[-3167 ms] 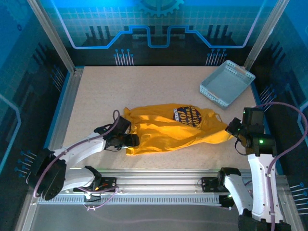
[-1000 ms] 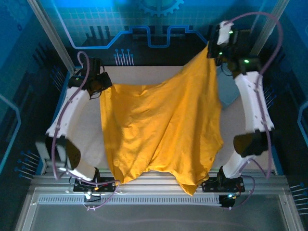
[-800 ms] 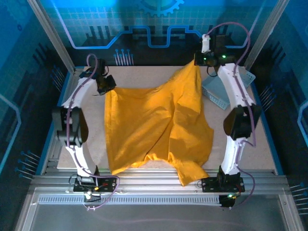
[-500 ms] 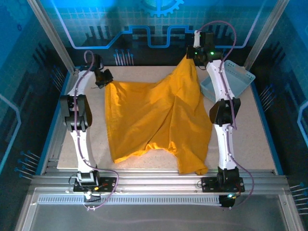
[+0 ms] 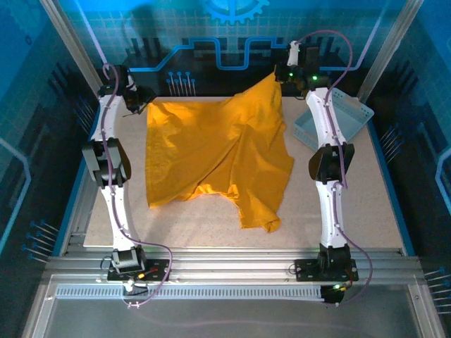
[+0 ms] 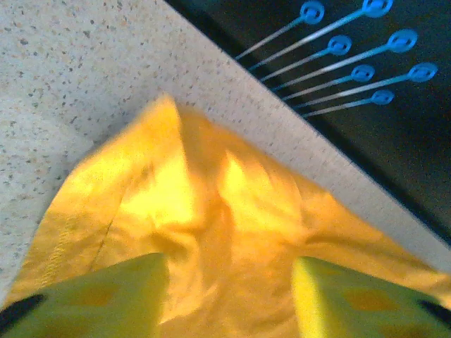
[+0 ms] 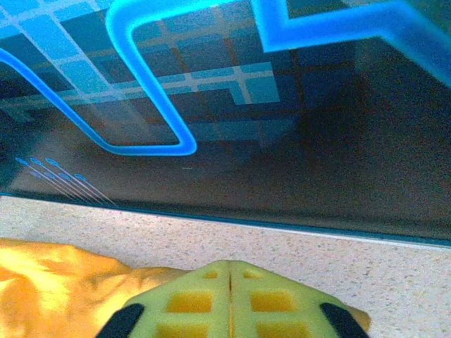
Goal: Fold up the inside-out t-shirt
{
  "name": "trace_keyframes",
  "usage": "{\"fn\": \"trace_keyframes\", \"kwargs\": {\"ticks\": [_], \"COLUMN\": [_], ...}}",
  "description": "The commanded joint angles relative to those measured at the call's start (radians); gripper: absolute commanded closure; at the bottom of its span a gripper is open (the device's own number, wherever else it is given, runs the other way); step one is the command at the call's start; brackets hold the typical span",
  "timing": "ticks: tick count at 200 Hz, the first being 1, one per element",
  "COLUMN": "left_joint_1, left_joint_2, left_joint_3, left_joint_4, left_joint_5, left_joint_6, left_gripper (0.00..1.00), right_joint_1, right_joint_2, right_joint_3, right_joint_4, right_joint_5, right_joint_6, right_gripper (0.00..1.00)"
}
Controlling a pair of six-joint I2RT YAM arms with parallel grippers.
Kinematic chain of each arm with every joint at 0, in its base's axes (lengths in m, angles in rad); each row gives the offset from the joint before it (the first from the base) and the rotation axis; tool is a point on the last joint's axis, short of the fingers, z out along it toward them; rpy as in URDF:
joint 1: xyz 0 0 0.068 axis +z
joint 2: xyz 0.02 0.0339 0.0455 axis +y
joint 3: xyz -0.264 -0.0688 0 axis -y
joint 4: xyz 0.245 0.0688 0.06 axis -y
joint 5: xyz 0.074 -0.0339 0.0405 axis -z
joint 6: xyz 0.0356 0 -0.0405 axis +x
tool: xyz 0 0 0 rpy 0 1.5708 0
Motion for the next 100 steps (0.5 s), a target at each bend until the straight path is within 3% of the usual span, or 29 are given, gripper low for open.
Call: {"fn": "trace_keyframes", "kwargs": {"ticks": [1, 9, 15, 30, 50, 62, 100], "left_joint_1": [0.0, -0.001, -0.003, -0.01, -0.051, -0.088, -0.199], "left_joint_2": [0.004, -0.024, -0.059, -0.194, -0.447, -0.589, -0.894], "left_joint_3": [0.026, 0.013, -0.015, -0.171, -0.505, -0.713, -1.179], "left_joint_4": [-0.156, -0.189, -0.199, -0.162, -0.052, 0.028, 0.093], "left_joint_5": [-0.073, -0.124, -0.157, -0.198, -0.258, -0.274, -0.318], "left_joint_6": [0.009, 0.009, 0.001, -0.015, -0.053, -0.083, -0.107], "left_gripper": [0.25, 0.18, 0.14, 0.08, 0.05, 0.07, 0.12], "right_joint_1": [0.0, 0.001, 0.0, -0.005, 0.011, 0.039, 0.122], "right_joint_2": [-0.026, -0.026, -0.033, -0.074, -0.191, -0.323, -0.821], "right_joint_3": [0.012, 0.028, 0.037, 0.032, -0.073, -0.251, -1.098], "right_joint_4": [-0.038, -0.08, -0.11, -0.198, -0.316, -0.34, -0.139], "right_joint_5": [0.033, 0.084, 0.106, 0.155, 0.184, 0.196, 0.169], "right_joint_6": [0.009, 0.001, -0.005, -0.009, -0.023, -0.027, 0.098], "right_gripper": [0.4, 0.23, 0.16, 0.12, 0.12, 0.13, 0.16]}}
